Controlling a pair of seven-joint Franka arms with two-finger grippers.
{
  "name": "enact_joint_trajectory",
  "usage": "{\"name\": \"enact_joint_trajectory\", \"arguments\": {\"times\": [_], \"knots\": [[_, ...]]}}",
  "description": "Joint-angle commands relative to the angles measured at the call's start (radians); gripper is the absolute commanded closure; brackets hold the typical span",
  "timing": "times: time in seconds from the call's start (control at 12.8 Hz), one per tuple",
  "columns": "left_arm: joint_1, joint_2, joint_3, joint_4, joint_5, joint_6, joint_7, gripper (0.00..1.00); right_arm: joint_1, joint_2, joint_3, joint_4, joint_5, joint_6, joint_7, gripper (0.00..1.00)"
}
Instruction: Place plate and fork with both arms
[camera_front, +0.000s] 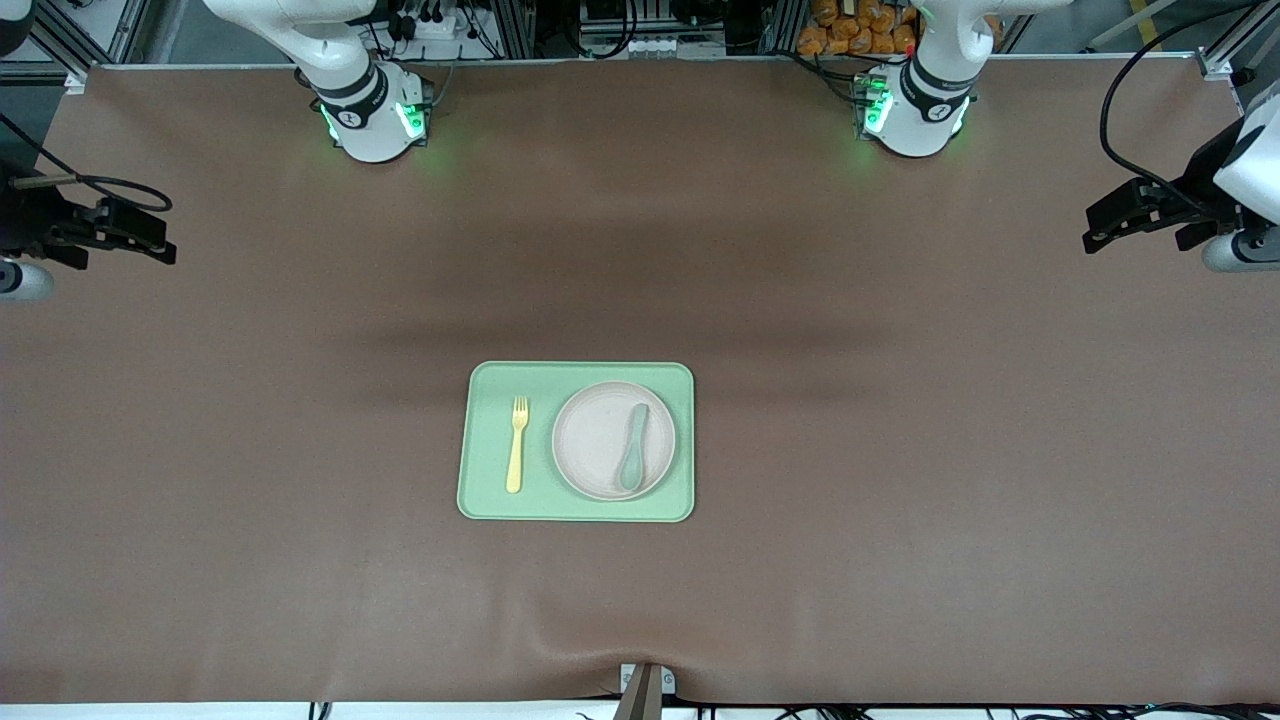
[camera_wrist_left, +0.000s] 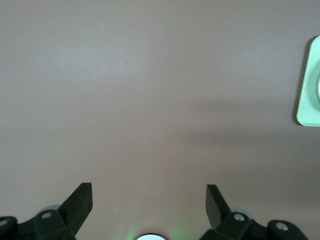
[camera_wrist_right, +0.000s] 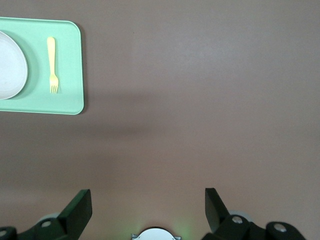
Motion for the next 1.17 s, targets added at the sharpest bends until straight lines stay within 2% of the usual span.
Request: {"name": "enact_joint_trajectory", "arguments": {"times": [0.0, 0.31, 0.55, 1.09], "knots": [[0.008, -0.022, -0.006, -0.01, 0.009, -0.011, 0.02, 0.0, -0.024, -0.023, 0.018, -0.027, -0.024, 0.019, -0.006, 0.0], [0.008, -0.025, -0.006, -0.01, 0.009, -0.014, 0.022, 0.0, -0.034, 0.04, 0.02, 0.09, -0.01, 0.013, -0.055, 0.0], [0.008, -0.03, -0.006, -0.01, 0.008, -0.017, 0.028, 0.0, -0.03, 0.032, 0.026, 0.101, -0.05, 0.001, -0.141, 0.0], [0.019, -0.048, -0.006, -0.018, 0.002, -0.028, 0.032, 0.0, -0.057, 0.034, 0.043, 0.182, -0.035, -0.002, -0.146, 0.0]]}}
